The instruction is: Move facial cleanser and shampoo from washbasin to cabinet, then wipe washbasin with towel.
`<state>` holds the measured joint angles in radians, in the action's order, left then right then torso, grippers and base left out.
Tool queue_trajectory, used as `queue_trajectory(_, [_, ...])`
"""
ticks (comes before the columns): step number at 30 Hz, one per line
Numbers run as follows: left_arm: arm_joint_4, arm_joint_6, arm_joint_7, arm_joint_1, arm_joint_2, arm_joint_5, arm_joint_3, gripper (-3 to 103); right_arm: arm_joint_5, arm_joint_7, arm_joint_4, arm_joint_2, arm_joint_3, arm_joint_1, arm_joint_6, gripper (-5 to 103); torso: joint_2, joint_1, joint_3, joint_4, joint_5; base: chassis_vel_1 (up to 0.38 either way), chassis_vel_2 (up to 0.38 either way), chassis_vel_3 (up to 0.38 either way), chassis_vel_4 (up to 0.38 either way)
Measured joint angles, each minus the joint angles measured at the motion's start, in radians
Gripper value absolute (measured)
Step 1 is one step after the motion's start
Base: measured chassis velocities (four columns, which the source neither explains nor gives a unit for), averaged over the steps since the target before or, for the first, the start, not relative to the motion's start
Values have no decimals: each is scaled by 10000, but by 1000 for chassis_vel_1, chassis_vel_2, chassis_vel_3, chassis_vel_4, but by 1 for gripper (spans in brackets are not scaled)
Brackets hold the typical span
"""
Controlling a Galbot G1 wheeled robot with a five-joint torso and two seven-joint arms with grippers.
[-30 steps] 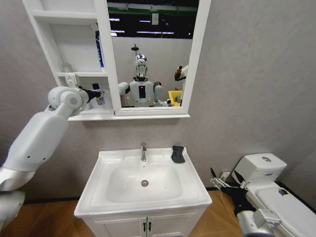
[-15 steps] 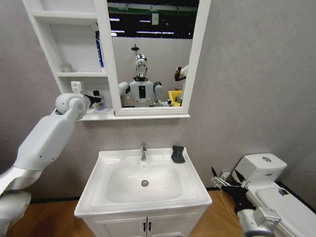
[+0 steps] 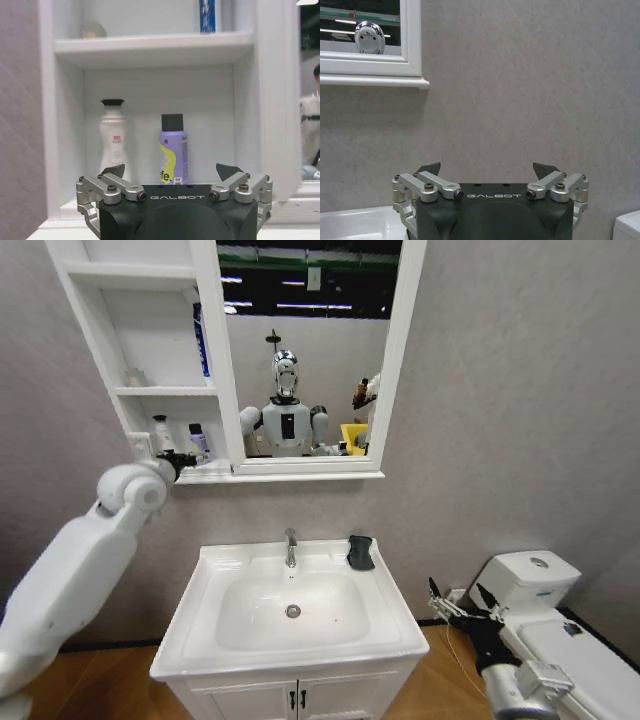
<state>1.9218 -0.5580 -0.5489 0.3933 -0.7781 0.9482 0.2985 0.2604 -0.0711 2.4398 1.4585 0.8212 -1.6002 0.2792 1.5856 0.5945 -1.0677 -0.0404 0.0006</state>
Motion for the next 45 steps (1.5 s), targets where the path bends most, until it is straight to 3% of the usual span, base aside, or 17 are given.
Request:
queue_trajectory(1, [0, 0, 0, 0, 0, 0, 0, 100, 0, 0, 0, 0, 0, 0, 0, 100, 0, 0, 0, 0, 0, 0, 0, 0, 0])
queue_trajectory(2, [802, 171, 167, 1421, -168, -493, 910, 100, 3, -6, 5, -25, -1, -2, 25, 100, 0, -1, 0, 2, -2, 0, 0, 0, 0])
queue_trajectory(3, [802, 171, 167, 1421, -168, -493, 910, 100, 3, -6, 5, -25, -1, -2, 25, 100, 0, -1, 0, 2, -2, 0, 0, 0, 0])
queue_trajectory(5, [2268, 650, 951, 4832, -1000, -2105, 2904, 100, -28, 8, -76, -72, -48, -5, 27, 100, -1, 0, -1, 5, -8, 0, 0, 0, 0])
queue_trajectory(6, [2268, 650, 951, 4832, -1000, -2105, 2904, 100, -28, 8, -76, -72, -48, -5, 27, 100, -1, 0, -1, 5, -8, 0, 0, 0, 0])
queue_trajectory(8, [3235, 1343, 2159, 7621, -2335, -4064, 4508, 100, -68, 27, -166, -88, -141, 25, 27, 100, 0, -1, 1, 7, -6, 0, 0, 0, 0])
queue_trajectory(9, [3235, 1343, 2159, 7621, -2335, -4064, 4508, 100, -68, 27, -166, -88, -141, 25, 27, 100, 0, -1, 1, 7, -6, 0, 0, 0, 0])
queue_trajectory(11, [4053, 2191, 3541, 10273, -4127, -5542, 5425, 100, -165, 81, -289, -93, -298, 68, 25, 100, 0, -3, 0, 12, -3, 0, 0, 0, 0])
queue_trajectory(12, [4053, 2191, 3541, 10273, -4127, -5542, 5425, 100, -165, 81, -289, -93, -298, 68, 25, 100, 0, -3, 0, 12, -3, 0, 0, 0, 0])
queue_trajectory(14, [4605, 3032, 4726, 11951, -5934, -6513, 5654, 100, -267, 195, -402, -114, -407, 81, 16, 100, 1, -4, 2, 2, -4, 0, 0, 0, 0])
queue_trajectory(15, [4605, 3032, 4726, 11951, -5934, -6513, 5654, 100, -267, 195, -402, -114, -407, 81, 16, 100, 1, -4, 2, 2, -4, 0, 0, 0, 0])
queue_trajectory(17, [5055, 3712, 5317, 13310, -7064, -6901, 5593, 100, -312, 240, -443, -123, -472, 79, 8, 100, 1, -3, 0, 4, 0, 0, 0, 0, 0])
queue_trajectory(23, [5476, 4173, 5577, 14312, -7543, -7011, 5403, 100, -408, 370, -426, -101, -454, -84, -32, 100, 2, -3, -1, 2, -1, 0, 0, 0, 0])
queue_trajectory(28, [5338, 3901, 5285, 13504, -7482, -7428, 5448, 100, -630, 470, -431, 7, -496, -121, -163, 100, -2, 2, -3, -1, -8, 0, 0, 0, 0])
queue_trajectory(37, [5277, 3828, 5227, 13332, -7433, -7429, 5427, 100, -723, 508, -469, 77, -383, -249, -227, 100, -2, 2, -2, 3, -7, 0, 0, 0, 0])
queue_trajectory(45, [5253, 3803, 5202, 13269, -7405, -7393, 5406, 100, -754, 742, -414, 75, -294, -203, 222, 100, -2, 1, -2, 4, -6, 0, 0, 0, 0])
